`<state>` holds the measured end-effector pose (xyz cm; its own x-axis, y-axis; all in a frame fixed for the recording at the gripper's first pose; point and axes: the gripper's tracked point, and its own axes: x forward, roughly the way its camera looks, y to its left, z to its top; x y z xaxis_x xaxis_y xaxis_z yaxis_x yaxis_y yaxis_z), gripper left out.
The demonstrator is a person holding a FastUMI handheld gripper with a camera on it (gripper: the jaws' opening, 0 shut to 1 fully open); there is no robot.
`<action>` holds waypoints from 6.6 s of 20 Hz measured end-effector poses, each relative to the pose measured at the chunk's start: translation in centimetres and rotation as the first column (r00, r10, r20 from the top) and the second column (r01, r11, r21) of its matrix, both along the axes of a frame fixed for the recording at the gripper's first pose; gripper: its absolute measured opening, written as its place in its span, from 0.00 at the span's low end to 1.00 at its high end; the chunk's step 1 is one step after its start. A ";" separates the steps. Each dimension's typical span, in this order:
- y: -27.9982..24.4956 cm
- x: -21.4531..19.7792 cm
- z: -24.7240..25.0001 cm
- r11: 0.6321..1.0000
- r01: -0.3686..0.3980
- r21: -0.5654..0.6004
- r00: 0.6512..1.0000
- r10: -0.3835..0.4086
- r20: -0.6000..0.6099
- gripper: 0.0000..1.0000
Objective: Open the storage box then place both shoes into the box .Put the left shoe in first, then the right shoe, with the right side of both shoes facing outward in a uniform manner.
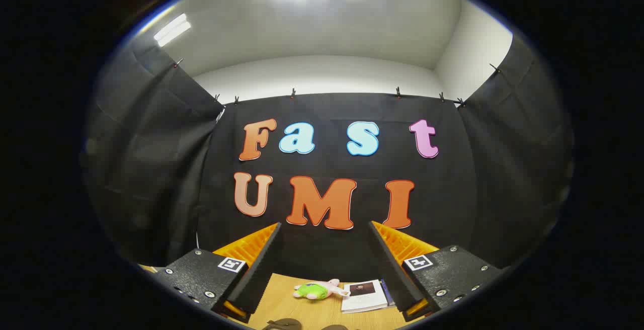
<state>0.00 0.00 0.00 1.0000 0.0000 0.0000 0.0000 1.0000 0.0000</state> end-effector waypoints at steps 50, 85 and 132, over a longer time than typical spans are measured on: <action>26.2 -4.1 -34.3 0.628 -0.156 0.762 0.462 0.729 -0.506 0.99; 27.1 -1.5 -30.3 0.359 0.031 0.933 0.535 0.782 -0.318 0.08; 39.4 -0.1 -18.1 0.577 -0.385 0.721 0.500 0.786 -0.362 0.96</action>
<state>-0.13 39.42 -18.05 0.5003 0.7864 -0.3624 -0.3845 0.5767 0.7208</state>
